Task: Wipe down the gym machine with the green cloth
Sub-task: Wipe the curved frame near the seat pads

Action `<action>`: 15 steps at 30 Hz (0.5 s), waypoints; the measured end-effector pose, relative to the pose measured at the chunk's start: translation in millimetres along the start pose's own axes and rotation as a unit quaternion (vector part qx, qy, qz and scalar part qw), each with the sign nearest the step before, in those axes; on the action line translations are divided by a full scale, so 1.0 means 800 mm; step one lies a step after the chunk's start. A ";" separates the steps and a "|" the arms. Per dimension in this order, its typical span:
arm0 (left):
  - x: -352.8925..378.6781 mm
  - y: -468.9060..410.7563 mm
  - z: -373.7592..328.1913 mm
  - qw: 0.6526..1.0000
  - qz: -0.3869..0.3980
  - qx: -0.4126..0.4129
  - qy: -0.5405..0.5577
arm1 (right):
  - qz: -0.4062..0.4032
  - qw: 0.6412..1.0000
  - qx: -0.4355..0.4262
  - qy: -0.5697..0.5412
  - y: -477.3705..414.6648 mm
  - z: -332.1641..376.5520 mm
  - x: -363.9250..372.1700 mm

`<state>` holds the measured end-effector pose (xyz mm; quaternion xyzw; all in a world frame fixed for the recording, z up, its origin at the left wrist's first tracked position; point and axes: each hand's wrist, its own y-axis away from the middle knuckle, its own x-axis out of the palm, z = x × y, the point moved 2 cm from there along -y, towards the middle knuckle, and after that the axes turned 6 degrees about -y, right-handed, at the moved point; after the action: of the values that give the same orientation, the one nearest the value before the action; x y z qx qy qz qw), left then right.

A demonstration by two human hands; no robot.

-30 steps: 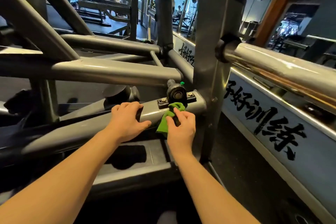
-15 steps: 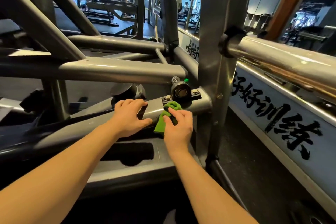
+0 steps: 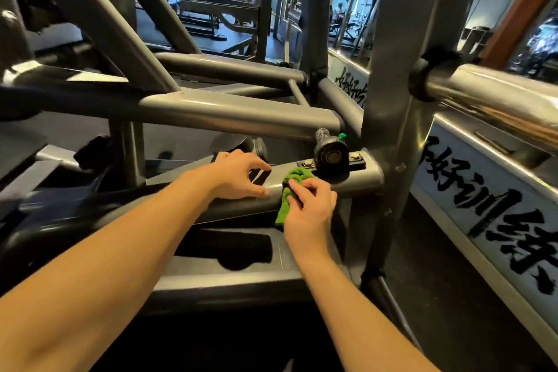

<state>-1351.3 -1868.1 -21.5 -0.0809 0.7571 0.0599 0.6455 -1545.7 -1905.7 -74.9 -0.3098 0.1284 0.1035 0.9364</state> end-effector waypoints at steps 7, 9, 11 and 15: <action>0.016 0.069 0.056 0.997 -0.058 -0.050 -0.020 | 0.046 0.974 -0.163 0.148 -0.027 -0.016 -0.024; 0.024 0.090 0.070 0.993 -0.072 -0.094 -0.015 | 0.087 0.966 -0.178 0.164 -0.026 -0.004 0.000; 0.032 0.108 0.076 0.987 -0.086 -0.131 -0.023 | 0.146 0.955 -0.177 0.190 -0.026 0.015 0.028; 0.046 0.127 0.076 0.978 -0.107 -0.177 -0.016 | 0.202 0.909 -0.227 0.286 -0.045 0.032 0.037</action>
<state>-1318.1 -1758.0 -68.7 -0.2732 0.7111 0.1245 0.6358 -1503.4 -1914.9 -44.2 -0.4980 0.4239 0.2236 0.7227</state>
